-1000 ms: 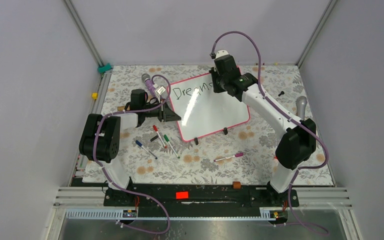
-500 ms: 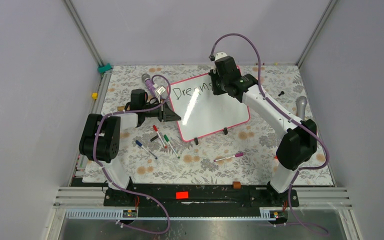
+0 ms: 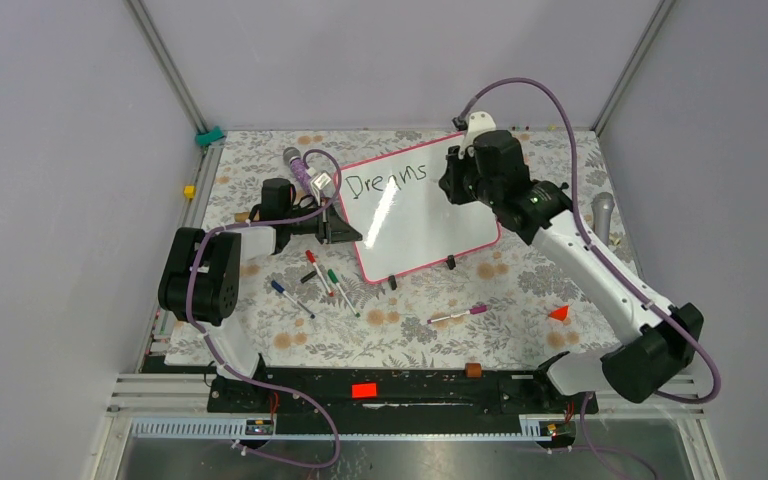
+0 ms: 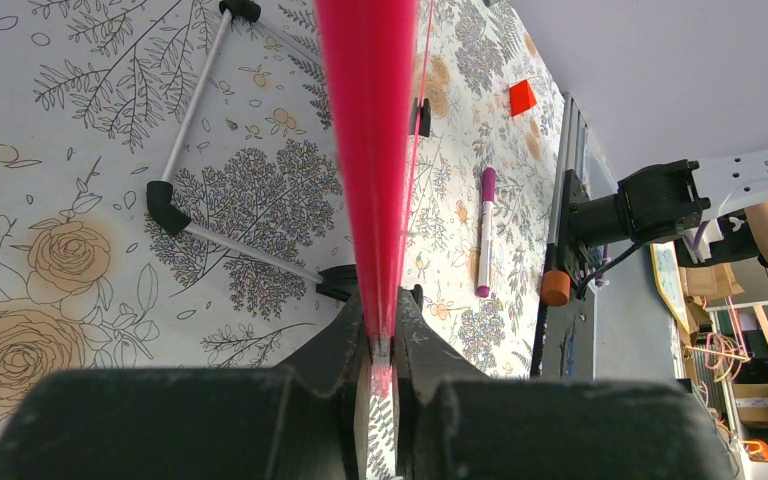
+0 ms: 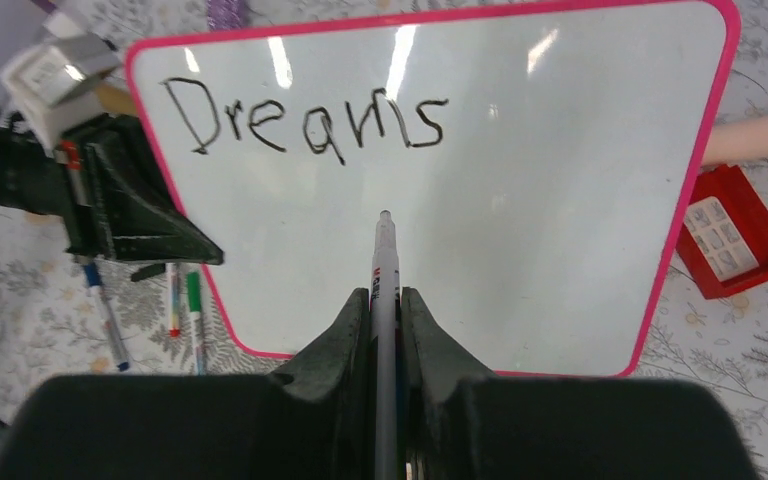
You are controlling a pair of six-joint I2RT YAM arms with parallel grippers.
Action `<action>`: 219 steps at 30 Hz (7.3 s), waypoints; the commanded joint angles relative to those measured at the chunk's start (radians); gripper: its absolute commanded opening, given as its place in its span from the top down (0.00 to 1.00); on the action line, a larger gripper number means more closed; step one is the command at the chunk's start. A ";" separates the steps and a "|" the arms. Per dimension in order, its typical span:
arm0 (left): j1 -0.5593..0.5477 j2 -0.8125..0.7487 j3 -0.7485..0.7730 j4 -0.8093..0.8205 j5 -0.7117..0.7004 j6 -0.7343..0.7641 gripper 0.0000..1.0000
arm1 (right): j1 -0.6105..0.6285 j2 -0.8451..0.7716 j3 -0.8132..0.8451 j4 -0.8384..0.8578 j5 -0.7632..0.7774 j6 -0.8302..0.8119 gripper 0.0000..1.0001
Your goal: Write a sentence on the whiteboard
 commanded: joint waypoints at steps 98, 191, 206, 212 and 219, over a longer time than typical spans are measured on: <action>-0.050 0.062 0.046 -0.095 -0.227 0.066 1.00 | 0.195 0.144 -0.017 0.277 0.045 -0.018 1.00; -0.051 0.066 0.059 -0.122 -0.211 0.071 1.00 | 0.281 0.356 0.155 0.091 0.372 -0.095 1.00; -0.051 0.066 0.059 -0.125 -0.212 0.073 1.00 | 0.278 0.234 0.035 0.157 0.327 -0.101 1.00; -0.051 0.066 0.059 -0.125 -0.214 0.073 1.00 | 0.278 0.174 -0.031 0.208 0.276 -0.116 1.00; -0.051 0.066 0.059 -0.127 -0.214 0.074 1.00 | 0.278 0.215 -0.016 0.206 0.288 -0.116 1.00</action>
